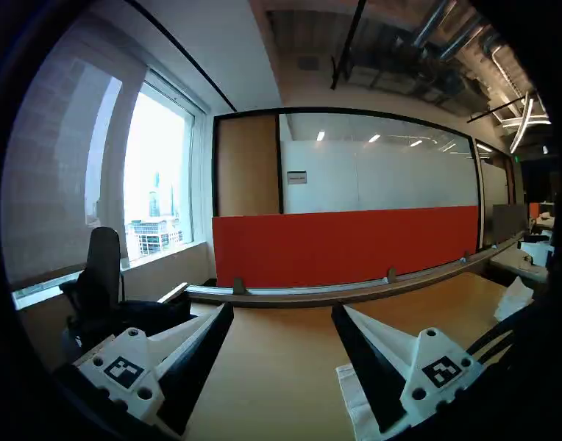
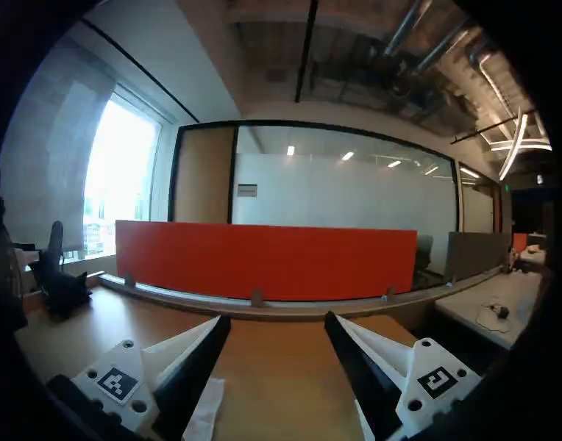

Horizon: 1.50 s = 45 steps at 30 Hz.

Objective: Fold towel

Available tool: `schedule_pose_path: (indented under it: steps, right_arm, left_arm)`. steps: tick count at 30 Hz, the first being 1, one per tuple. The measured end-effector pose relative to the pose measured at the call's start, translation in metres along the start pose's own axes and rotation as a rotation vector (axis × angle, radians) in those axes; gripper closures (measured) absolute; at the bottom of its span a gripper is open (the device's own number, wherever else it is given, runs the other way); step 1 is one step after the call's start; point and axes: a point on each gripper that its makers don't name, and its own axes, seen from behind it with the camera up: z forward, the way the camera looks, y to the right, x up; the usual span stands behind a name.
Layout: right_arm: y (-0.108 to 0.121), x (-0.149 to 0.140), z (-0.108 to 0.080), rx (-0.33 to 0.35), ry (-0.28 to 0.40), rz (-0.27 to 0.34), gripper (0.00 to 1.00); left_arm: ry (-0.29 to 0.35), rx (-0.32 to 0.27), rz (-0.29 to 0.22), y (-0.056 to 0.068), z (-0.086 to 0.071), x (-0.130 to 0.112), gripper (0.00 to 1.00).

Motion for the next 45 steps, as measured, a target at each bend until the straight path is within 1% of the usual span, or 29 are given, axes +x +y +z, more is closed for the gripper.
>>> schedule_pose_path:
  steps: [5,11,15,20,24,27,32,36,41,45]
  right_arm:
    - [0.0,0.019,-0.003,0.005,0.0,0.007,0.01]
    - [-0.007,0.029,-0.004,0.03,-0.014,0.0,0.01]
    - [-0.018,0.032,-0.004,0.078,-0.038,-0.031,0.01]
    - [-0.035,0.037,-0.004,0.168,-0.073,-0.076,0.01]
    - [-0.053,0.034,-0.007,0.263,-0.11,-0.115,0.01]
    - [-0.063,0.032,-0.008,0.32,-0.134,-0.146,0.01]
    - [-0.074,0.02,-0.011,0.388,-0.185,-0.195,0.0]
    - [-0.084,0.007,-0.016,0.452,-0.232,-0.23,0.01]
    - [-0.091,-0.005,-0.02,0.506,-0.271,-0.261,0.0]
    - [-0.096,-0.017,-0.023,0.535,-0.301,-0.27,0.0]
  left_arm:
    - [0.004,-0.007,0.009,0.002,-0.002,0.02,0.01]
    - [-0.014,-0.055,0.03,0.012,-0.003,0.03,0.01]
    - [-0.042,-0.102,0.044,0.019,-0.003,0.029,0.01]
    - [-0.076,-0.178,0.064,0.031,-0.004,0.027,0.01]
    - [-0.112,-0.265,0.084,0.044,-0.005,0.021,0.01]
    - [-0.139,-0.32,0.1,0.052,-0.006,0.014,0.01]
    - [-0.174,-0.384,0.127,0.064,-0.009,0.003,0.01]
    - [-0.204,-0.456,0.16,0.079,-0.013,-0.006,0.01]
    - [-0.237,-0.527,0.205,0.094,-0.018,-0.019,0.01]
    - [-0.26,-0.563,0.22,0.102,-0.022,-0.032,0.01]
